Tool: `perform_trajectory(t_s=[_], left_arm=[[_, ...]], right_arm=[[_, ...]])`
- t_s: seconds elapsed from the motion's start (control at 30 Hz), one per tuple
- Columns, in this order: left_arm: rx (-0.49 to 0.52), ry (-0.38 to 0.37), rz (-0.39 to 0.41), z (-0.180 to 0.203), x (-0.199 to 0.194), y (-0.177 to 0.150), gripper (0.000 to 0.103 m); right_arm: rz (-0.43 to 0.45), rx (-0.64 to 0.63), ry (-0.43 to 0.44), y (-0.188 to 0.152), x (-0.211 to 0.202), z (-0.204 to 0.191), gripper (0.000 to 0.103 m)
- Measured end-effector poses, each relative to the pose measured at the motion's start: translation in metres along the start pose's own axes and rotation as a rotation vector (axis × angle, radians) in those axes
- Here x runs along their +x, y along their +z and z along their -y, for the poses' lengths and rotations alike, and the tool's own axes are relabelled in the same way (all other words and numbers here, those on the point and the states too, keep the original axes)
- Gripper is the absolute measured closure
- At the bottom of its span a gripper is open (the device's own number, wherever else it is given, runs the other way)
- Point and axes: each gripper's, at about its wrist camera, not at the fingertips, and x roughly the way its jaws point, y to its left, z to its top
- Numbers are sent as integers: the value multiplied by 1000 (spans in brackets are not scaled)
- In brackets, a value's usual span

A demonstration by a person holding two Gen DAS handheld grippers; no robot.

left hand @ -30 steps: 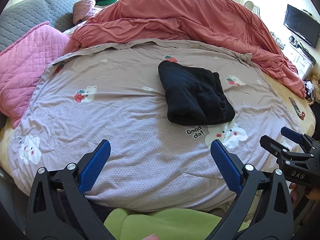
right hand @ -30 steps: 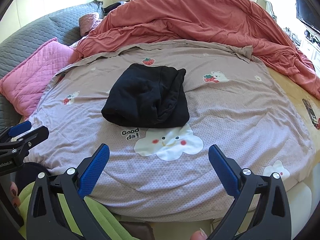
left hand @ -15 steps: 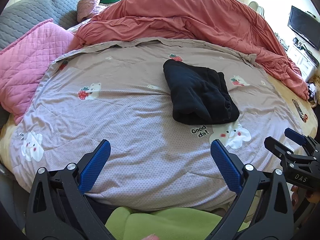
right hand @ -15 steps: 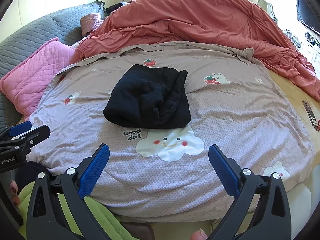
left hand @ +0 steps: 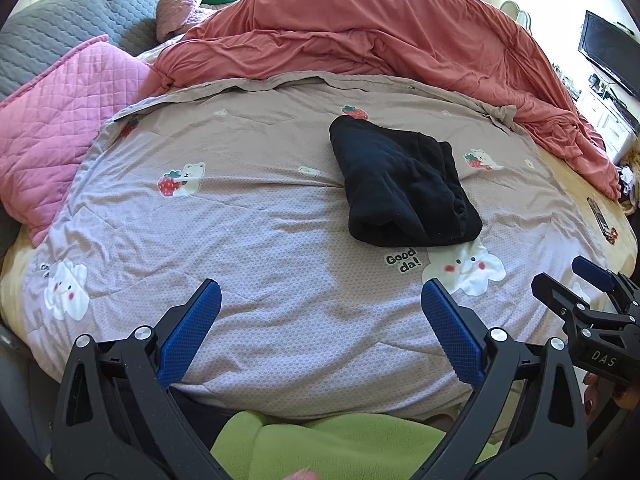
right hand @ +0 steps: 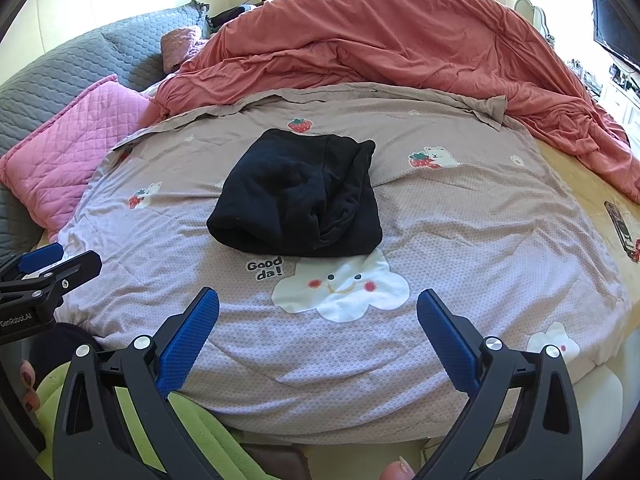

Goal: Fold small clothes

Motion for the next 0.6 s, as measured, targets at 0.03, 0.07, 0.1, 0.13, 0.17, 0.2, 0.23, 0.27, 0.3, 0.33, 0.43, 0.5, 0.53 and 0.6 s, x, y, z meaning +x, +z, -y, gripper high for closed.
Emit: perform_trajectory(t_s=[0.03, 0.07, 0.1, 0.13, 0.17, 0.2, 0.23, 0.27, 0.3, 0.33, 0.43, 0.5, 0.53, 0.6], left_arm=[[0, 1, 0, 0, 0, 0, 9], [0, 0, -1, 0, 0, 0, 9], [0, 0, -2, 0, 0, -1, 9], [-1, 1, -2, 0, 0, -1, 9], [-3, 2, -3, 1, 0, -1, 9], [-5, 1, -5, 0, 0, -2, 9], [-6, -1, -7, -1, 0, -3, 9], [-8, -3, -9, -1, 0, -3, 9], [-12, -3, -10, -2, 0, -4, 9], [-14, -2, -11, -2, -1, -4, 9], [-14, 2, -17, -2, -2, -4, 9], [-16, 0, -15, -2, -2, -4, 9], [-15, 2, -16, -2, -2, -4, 9], [-16, 8, -19, -2, -2, -5, 9]], right_arm=[[0, -1, -2, 0, 0, 0, 4], [0, 0, -4, 0, 0, 0, 4], [-1, 0, -3, -1, 0, 0, 4], [-1, 0, -5, -1, -1, 0, 4], [1, 1, -7, -1, -1, -1, 4], [2, 0, -4, -1, -1, 0, 4], [1, -1, -4, -1, 0, 0, 4], [2, -3, -5, -1, 0, -1, 4], [2, -3, -5, -1, -1, -1, 4], [2, -2, -5, -1, -1, -1, 4], [1, -5, -7, -1, -1, -1, 4], [-1, -5, -7, -1, -1, -1, 4], [1, -5, -7, -1, -1, -2, 4], [2, -7, -8, -1, -1, -2, 4]])
